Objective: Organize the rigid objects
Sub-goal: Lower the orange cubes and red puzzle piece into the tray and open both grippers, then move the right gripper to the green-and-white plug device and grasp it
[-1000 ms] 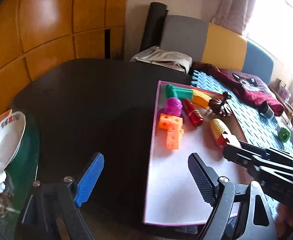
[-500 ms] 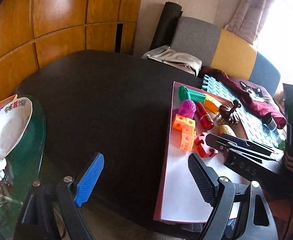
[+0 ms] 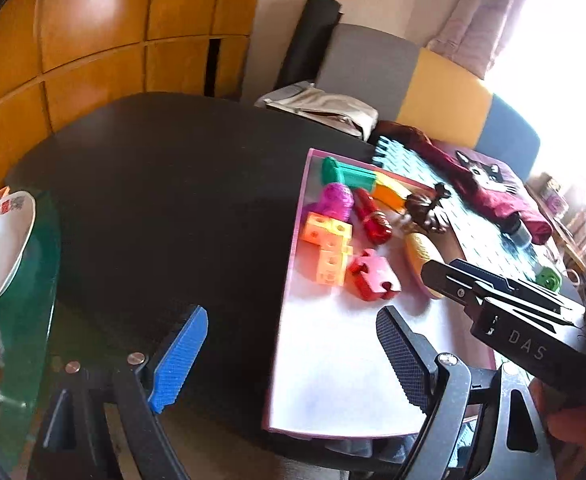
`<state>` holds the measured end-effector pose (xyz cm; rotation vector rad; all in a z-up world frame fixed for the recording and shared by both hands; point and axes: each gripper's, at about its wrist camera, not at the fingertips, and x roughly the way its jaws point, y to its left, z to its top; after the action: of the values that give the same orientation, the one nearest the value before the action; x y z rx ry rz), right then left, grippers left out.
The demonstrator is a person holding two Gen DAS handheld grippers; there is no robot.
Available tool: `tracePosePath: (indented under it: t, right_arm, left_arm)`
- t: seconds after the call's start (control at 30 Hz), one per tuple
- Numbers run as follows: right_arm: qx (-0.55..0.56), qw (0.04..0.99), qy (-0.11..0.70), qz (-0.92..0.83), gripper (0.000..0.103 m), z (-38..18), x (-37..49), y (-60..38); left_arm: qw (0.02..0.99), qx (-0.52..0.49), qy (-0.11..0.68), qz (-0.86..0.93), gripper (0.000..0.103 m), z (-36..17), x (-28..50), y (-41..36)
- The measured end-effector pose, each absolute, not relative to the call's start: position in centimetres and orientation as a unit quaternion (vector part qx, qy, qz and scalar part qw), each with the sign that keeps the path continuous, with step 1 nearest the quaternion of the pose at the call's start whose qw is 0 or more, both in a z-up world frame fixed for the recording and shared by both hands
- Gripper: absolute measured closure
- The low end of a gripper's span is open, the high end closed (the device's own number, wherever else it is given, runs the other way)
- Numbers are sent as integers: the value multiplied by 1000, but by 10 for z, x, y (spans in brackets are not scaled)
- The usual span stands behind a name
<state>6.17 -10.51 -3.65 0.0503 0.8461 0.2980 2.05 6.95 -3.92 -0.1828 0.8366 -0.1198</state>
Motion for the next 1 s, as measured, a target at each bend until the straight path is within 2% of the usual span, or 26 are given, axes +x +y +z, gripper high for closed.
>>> tracePosePath:
  t: [0.37,1.0]
  right_arm:
    - [28,913,395,98,67,-27,34,-155]
    - [71,911,402,-62,65,-46,-3,-298]
  left_arm:
    - [905,-57,410,-98,16,-37,14,33]
    - [887,6,422,-188,14,-28,-10,-68]
